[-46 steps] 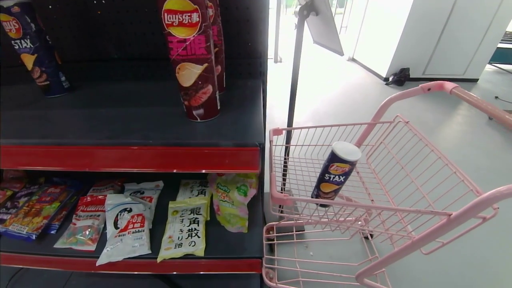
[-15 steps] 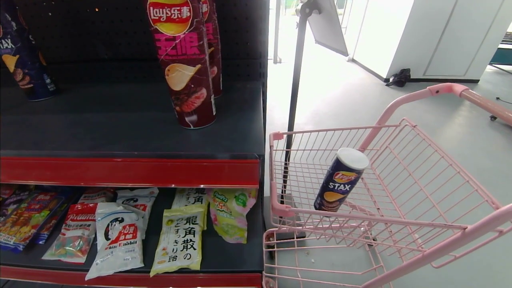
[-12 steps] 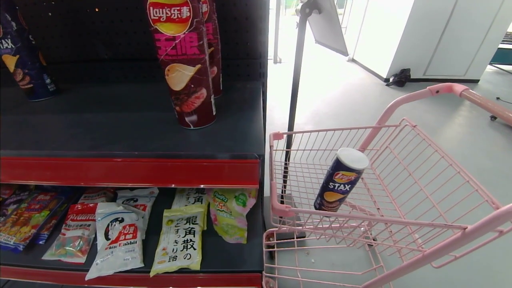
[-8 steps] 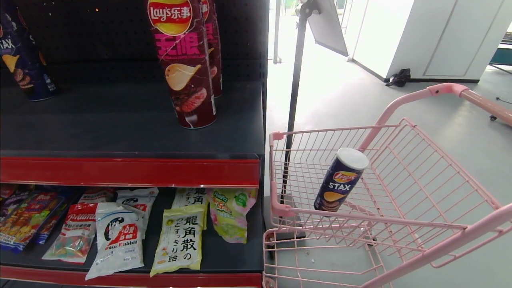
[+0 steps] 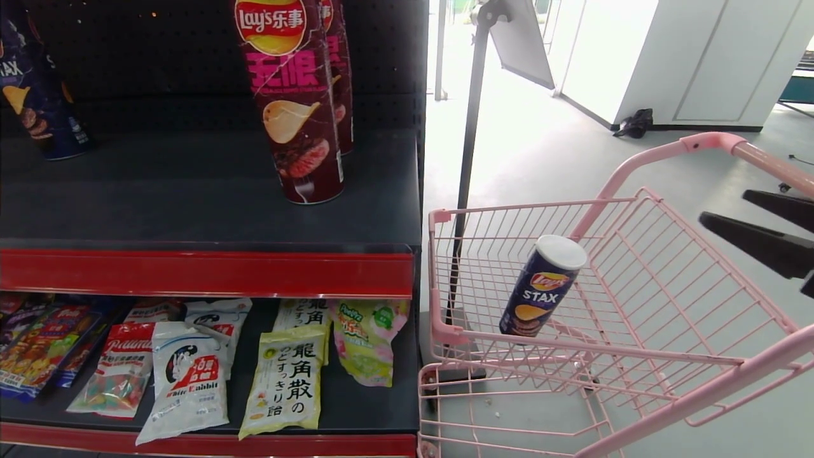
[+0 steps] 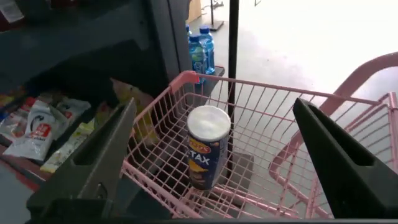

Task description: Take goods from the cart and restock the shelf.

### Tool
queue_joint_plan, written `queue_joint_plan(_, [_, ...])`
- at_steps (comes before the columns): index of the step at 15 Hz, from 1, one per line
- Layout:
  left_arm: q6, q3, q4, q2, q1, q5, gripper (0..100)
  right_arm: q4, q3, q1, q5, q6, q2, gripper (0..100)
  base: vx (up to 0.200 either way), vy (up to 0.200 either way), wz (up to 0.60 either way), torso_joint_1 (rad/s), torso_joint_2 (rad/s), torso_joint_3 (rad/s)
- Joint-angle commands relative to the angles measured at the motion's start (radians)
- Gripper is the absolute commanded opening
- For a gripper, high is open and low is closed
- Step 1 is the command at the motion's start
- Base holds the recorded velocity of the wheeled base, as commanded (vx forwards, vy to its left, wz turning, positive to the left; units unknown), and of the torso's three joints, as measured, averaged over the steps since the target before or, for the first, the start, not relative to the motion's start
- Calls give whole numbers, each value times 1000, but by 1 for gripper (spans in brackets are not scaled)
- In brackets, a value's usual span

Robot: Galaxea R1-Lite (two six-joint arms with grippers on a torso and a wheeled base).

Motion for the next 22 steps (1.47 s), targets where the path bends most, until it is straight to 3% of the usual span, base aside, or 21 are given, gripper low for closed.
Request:
queue_joint_plan(1, [0,0,0,1,0,0,100,-157,-27,-113,208,-102,370,100,0,0,0,0,0,0])
queue_joint_plan(5, [0,0,0,1,0,0,100,-157,-162,-146,382,-264,608,100,0,0,0,0,0,0])
queue_joint_plan(7, [0,0,0,1,0,-1,100,-153,-169,-143,442,-304,666,100,0,0,0,0,0,0])
queue_joint_plan(12, [0,0,0,1,0,0,100,-153,-181,-120,465,-355,760,100,0,0,0,0,0,0])
queue_joint_plan(18, [0,0,0,1,0,0,100,-61,-184,-58,477,-413,766,100,0,0,0,0,0,0])
queue_joint_plan(22, [0,0,0,1,0,0,100,-32,-222,66,462,-415,789,100,0,0,0,0,0,0])
